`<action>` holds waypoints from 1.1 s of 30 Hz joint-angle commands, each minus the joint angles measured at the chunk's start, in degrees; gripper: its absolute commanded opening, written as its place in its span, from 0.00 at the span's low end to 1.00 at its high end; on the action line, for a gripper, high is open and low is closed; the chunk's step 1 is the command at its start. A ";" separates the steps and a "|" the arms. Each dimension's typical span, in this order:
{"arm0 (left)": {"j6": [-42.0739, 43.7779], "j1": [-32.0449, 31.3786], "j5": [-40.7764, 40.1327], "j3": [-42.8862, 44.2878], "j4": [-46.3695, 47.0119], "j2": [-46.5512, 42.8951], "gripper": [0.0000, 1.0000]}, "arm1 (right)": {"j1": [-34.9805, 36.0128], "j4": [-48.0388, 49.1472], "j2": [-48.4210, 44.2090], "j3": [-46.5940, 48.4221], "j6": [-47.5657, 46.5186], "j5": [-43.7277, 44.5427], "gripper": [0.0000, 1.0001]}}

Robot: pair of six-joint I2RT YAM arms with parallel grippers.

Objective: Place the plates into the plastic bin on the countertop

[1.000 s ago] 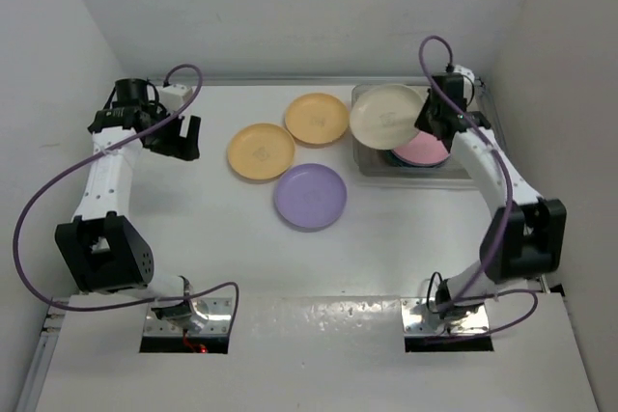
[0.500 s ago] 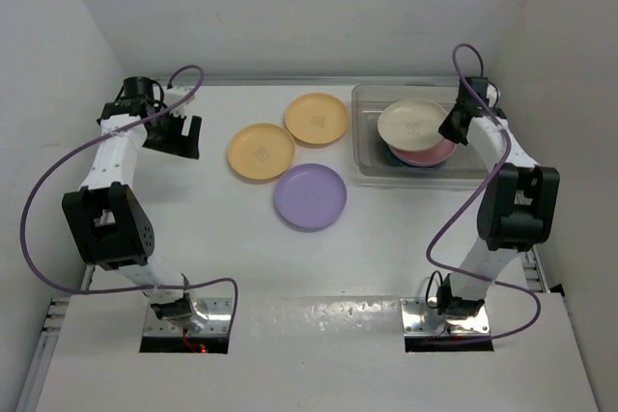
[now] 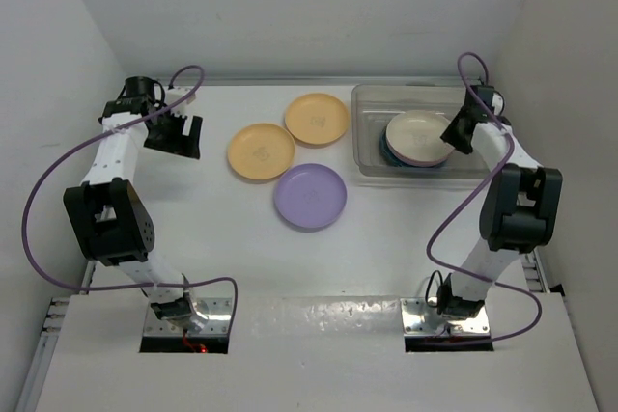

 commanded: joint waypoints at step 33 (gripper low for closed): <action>-1.08 0.62 3.52 -6.92 0.60 -11.11 0.87 | 53.40 -1.68 -6.43 -10.30 15.24 16.30 0.70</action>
